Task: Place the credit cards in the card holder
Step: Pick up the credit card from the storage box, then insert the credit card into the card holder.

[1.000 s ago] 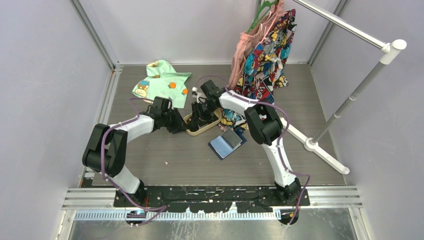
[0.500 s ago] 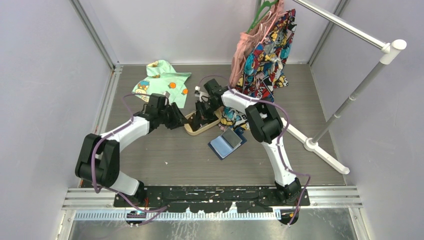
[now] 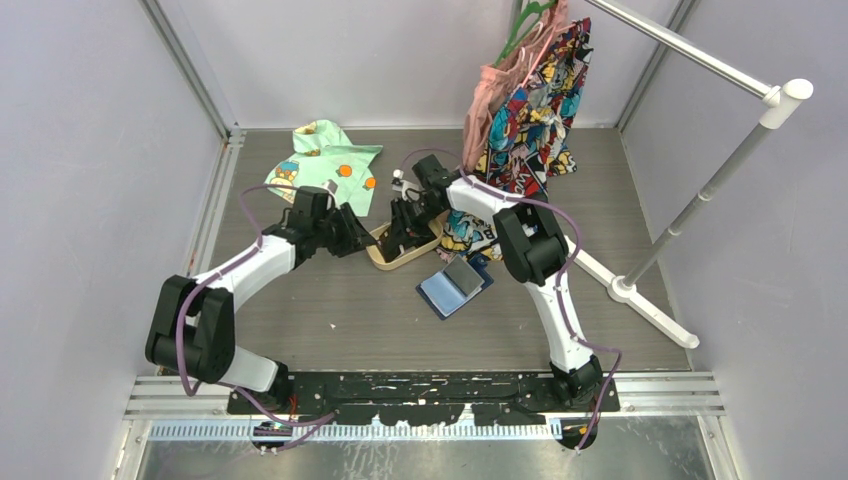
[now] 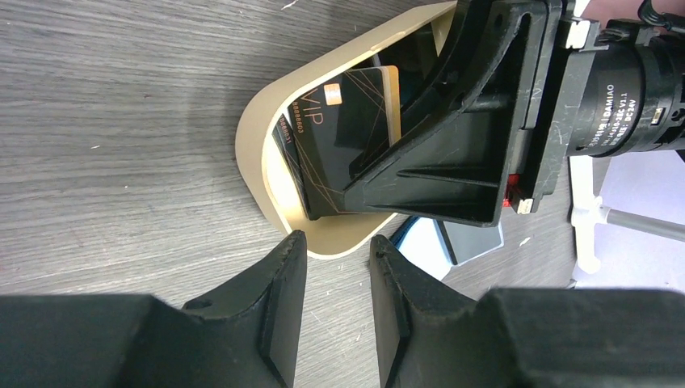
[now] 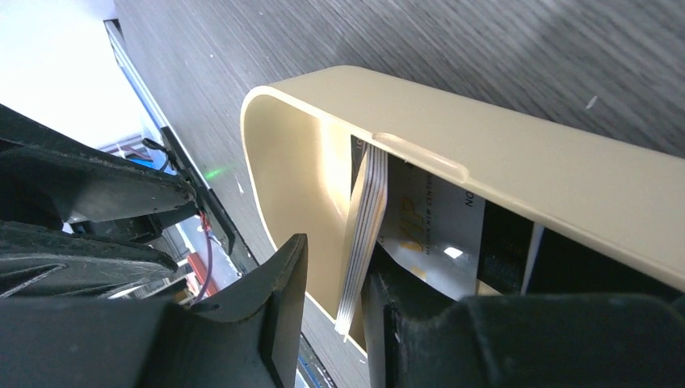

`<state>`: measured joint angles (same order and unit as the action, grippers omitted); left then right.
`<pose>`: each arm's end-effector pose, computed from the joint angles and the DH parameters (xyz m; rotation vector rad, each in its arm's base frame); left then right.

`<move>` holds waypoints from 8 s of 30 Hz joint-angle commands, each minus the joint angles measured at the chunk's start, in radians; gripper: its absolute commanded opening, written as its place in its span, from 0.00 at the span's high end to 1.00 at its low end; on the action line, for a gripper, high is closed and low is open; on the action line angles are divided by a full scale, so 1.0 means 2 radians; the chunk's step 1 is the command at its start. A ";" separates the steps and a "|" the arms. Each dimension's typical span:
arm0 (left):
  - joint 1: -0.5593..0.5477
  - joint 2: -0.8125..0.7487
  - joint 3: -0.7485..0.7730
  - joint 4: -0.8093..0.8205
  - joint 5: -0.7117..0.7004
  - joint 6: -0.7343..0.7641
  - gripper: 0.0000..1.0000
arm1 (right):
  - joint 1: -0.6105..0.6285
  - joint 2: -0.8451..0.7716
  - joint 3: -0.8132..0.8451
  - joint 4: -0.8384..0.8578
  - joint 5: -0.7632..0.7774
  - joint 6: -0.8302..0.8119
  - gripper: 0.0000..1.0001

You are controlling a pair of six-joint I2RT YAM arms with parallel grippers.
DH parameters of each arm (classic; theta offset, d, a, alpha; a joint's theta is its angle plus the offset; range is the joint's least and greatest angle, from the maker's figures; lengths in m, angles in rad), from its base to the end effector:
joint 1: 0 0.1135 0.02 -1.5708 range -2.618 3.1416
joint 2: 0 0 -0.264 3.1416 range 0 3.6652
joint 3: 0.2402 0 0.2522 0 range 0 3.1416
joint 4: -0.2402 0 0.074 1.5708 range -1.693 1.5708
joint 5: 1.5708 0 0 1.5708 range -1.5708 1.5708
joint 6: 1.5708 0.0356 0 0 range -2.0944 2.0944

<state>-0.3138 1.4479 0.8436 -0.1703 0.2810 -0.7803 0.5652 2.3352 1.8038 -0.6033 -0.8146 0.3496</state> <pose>0.2829 -0.1022 0.2100 -0.4282 2.4385 -0.8392 0.3964 0.2821 0.1424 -0.5680 2.7580 1.3593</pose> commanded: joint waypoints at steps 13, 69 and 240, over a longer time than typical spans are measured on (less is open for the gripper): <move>0.003 -0.033 -0.003 0.005 -0.001 0.007 0.64 | -0.020 -0.031 0.000 0.022 -0.021 0.026 0.66; 0.003 -0.260 -0.234 0.395 0.038 -0.126 0.35 | -0.036 -0.236 -0.157 0.067 -0.159 -0.073 0.99; -0.266 0.230 0.057 0.251 0.201 0.327 0.57 | -0.246 -0.458 -0.382 -0.252 -0.087 -0.558 0.99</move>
<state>-0.8097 1.9224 0.9779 0.3016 0.5808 -0.1936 0.0448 1.4078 1.0485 -1.0760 -0.9348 -0.6769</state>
